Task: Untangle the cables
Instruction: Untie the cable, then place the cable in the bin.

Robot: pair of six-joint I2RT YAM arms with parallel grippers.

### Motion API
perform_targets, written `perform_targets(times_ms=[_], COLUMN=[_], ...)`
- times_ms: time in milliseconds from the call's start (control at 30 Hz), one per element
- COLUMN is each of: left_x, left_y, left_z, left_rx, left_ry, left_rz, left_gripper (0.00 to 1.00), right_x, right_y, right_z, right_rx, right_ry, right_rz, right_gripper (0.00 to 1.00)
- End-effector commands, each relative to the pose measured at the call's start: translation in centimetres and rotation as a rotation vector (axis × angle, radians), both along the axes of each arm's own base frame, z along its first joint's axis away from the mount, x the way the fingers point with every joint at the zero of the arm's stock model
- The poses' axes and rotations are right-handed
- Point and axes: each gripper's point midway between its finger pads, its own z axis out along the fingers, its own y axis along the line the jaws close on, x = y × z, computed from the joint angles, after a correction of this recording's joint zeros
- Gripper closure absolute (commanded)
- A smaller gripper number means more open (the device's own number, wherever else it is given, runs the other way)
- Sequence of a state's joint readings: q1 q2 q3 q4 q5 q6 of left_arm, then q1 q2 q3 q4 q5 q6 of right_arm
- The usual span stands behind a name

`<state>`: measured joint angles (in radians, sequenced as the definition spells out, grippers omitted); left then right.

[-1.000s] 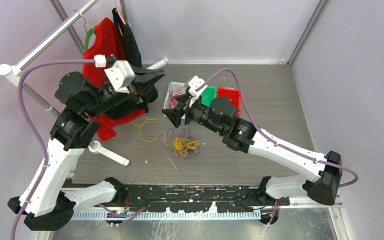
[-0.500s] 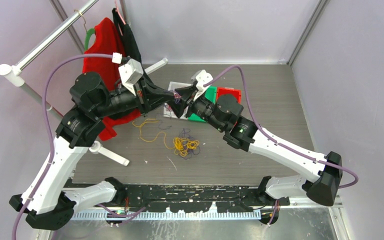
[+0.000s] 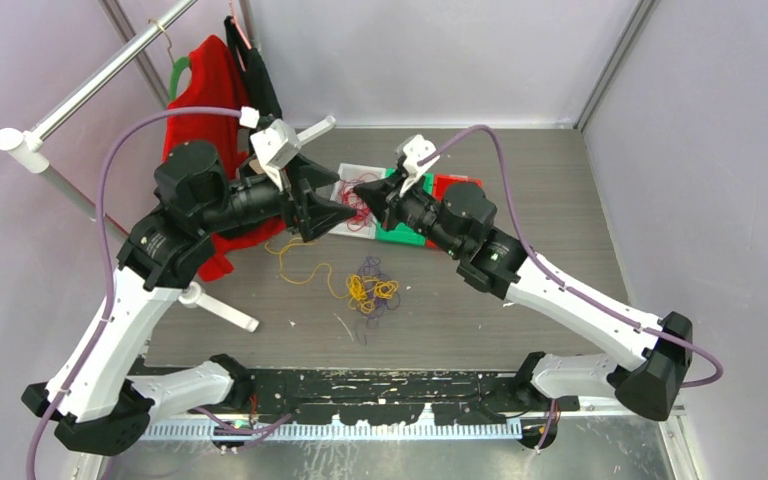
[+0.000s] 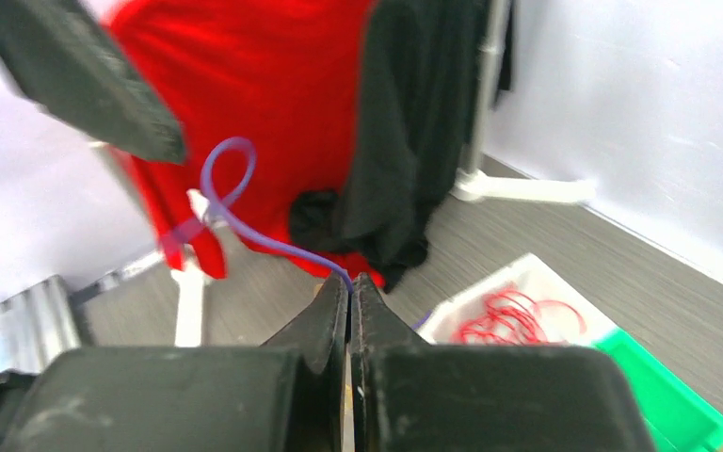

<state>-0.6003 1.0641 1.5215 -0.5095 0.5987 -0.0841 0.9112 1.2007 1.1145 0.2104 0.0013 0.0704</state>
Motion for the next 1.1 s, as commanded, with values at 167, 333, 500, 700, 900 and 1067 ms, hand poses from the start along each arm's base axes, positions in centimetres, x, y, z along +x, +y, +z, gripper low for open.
perform_targets(times_ms=[167,333,500,700,900,1067], left_x=[3.4,2.8,2.4,1.3,0.9,0.5], left_y=[2.8,2.6,2.8,3.1,3.6,3.5], left_z=[0.9,2.8,0.7,-0.3,-1.5,-1.9], left_rx=[0.095,0.034,0.077,0.079,0.107,0.112], left_ry=[-0.182,-0.174,-0.127,-0.110,-0.108,-0.100], left_rz=[0.213,0.199,0.190,0.170,0.171,0.155], left_gripper=[0.49,0.44,0.31,0.26,0.25,0.26], right_x=[9.4,11.0,12.3,12.6,12.2,11.6], right_y=[-8.1,-9.4,-10.8,-12.5,-14.7,-15.9], right_z=[-2.0,-0.7,2.8,13.1,20.4,24.8], right_rx=[-0.039,0.020,0.096,0.393,0.512,0.586], right_ry=[0.303,0.359,0.333,0.300,0.200,0.133], right_rz=[-0.335,-0.338,-0.363,-0.218,-0.189,-0.172], right_gripper=[0.99,0.99,0.99,0.99,0.99,0.99])
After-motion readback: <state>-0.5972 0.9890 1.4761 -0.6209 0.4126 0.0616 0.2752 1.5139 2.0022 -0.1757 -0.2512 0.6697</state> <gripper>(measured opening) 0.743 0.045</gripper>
